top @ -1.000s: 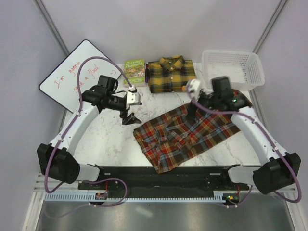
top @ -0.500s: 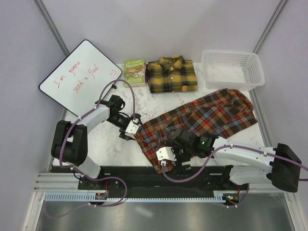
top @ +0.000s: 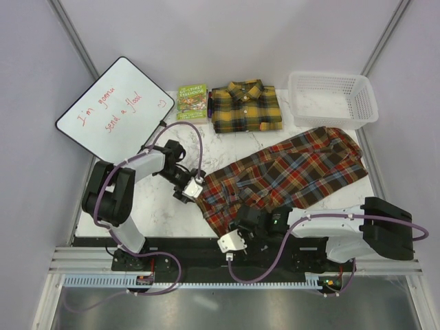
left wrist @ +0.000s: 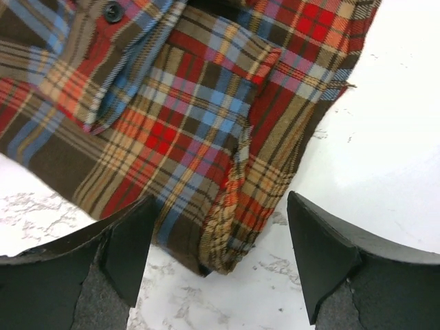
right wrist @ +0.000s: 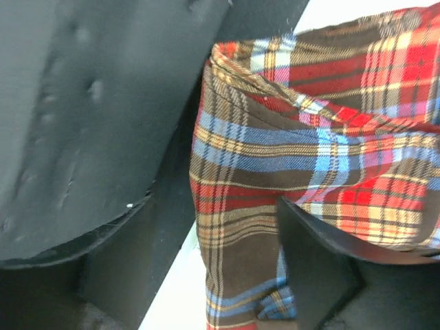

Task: Fold and stack the long sleeve shirts
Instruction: Fold the shirt

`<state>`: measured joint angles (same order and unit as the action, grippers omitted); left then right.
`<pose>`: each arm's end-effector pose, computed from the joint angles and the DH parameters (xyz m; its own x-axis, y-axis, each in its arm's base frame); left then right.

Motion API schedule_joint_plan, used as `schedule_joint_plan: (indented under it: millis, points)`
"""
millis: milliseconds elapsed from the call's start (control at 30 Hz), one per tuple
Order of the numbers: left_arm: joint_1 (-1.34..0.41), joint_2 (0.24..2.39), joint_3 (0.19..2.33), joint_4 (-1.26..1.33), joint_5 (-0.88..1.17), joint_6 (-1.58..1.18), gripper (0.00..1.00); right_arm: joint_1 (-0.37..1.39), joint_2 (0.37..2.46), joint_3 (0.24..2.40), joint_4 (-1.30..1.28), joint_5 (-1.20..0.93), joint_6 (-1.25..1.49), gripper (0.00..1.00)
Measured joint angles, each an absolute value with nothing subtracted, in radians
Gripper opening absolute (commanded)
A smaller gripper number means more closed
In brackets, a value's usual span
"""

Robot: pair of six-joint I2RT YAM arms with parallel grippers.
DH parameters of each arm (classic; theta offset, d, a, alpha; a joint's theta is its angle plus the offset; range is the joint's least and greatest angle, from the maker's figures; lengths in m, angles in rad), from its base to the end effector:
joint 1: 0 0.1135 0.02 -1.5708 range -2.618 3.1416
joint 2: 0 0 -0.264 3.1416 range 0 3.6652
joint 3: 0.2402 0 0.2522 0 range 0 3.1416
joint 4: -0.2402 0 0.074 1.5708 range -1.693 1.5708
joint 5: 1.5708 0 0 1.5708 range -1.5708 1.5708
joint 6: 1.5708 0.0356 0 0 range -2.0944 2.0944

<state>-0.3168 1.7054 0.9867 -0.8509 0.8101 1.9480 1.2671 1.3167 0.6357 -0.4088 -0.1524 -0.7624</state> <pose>0.2575 -0.1116 0.1604 0.5504 0.4941 -0.6730 0.8040 -0.5308 0.2679 0.0643 0.2232 0.1646 0.4742 -0.7696 -0.4275 -0.8804 -0.4190 -0.2222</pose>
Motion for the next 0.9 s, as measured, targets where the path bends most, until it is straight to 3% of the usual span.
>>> schedule_joint_plan:
  millis: [233,433,500,633,900]
  points:
    - [-0.346,1.699,0.920,-0.821,0.791,1.953,0.75,1.275,1.404,0.633,-0.336,-0.087,-0.761,0.51]
    - [-0.366,1.696,0.913,-0.813,0.781,1.953,0.43,1.279,1.436,0.653,-0.298,-0.057,-0.733,0.34]
    - [-0.369,1.697,0.912,-0.802,0.772,1.955,0.25,1.285,1.435,0.654,-0.299,-0.054,-0.722,0.29]
    - [-0.374,1.697,0.904,-0.775,0.766,1.959,0.02,1.295,1.436,0.664,-0.301,-0.063,-0.703,0.01]
    - [-0.364,1.610,0.851,-0.756,0.757,1.961,0.02,1.304,1.492,0.725,-0.310,-0.074,-0.695,0.00]
